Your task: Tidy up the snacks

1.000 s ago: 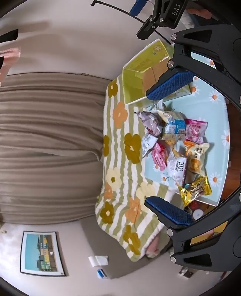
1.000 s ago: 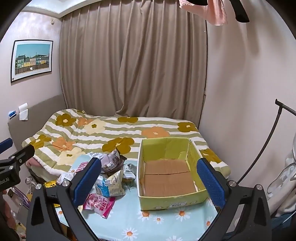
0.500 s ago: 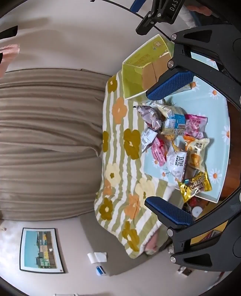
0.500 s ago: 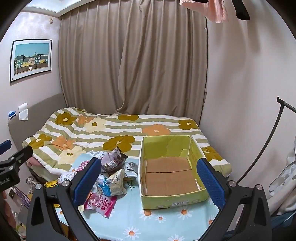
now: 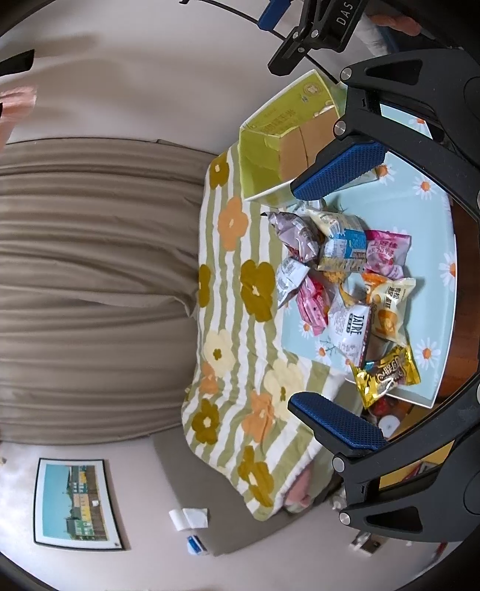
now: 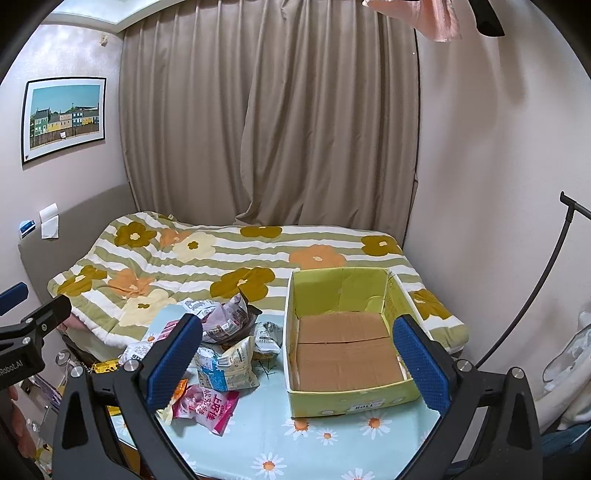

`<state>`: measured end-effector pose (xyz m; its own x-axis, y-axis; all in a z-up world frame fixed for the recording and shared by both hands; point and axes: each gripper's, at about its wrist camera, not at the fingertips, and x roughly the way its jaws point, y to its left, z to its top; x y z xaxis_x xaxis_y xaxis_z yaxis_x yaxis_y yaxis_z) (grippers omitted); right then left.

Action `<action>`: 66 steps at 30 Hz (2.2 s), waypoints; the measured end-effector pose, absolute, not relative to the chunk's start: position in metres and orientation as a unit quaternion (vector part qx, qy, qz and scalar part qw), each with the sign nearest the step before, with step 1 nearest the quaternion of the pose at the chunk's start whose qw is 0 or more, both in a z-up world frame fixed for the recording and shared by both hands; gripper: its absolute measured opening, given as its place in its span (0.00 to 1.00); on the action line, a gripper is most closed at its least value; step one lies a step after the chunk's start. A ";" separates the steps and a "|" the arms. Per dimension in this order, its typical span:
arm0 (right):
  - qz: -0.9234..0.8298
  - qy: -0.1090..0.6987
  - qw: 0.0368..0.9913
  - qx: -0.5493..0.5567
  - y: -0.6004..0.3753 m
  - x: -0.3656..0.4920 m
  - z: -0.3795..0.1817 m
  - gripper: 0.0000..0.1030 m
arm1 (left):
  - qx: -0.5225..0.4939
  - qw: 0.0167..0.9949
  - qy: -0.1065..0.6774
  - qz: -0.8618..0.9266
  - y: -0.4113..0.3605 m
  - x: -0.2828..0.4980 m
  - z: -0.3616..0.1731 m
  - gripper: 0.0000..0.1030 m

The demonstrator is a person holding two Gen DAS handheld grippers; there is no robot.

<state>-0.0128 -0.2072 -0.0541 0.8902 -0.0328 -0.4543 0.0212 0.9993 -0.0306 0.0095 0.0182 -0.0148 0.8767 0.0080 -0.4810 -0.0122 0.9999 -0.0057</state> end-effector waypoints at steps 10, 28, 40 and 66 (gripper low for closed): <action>-0.015 0.234 0.972 -0.010 -0.208 -0.011 -0.052 1.00 | -0.009 0.968 0.252 0.006 0.019 0.014 -0.019 1.00; -0.014 0.238 0.971 -0.007 -0.209 -0.008 -0.050 1.00 | -0.007 0.967 0.255 0.004 0.018 0.018 -0.020 1.00; -0.014 0.237 0.971 -0.006 -0.206 -0.009 -0.051 1.00 | -0.007 0.967 0.256 0.004 0.016 0.020 -0.020 1.00; -0.010 0.265 0.964 -0.011 -0.201 -0.011 -0.046 1.00 | -0.020 0.958 0.285 0.004 0.010 0.018 -0.034 1.00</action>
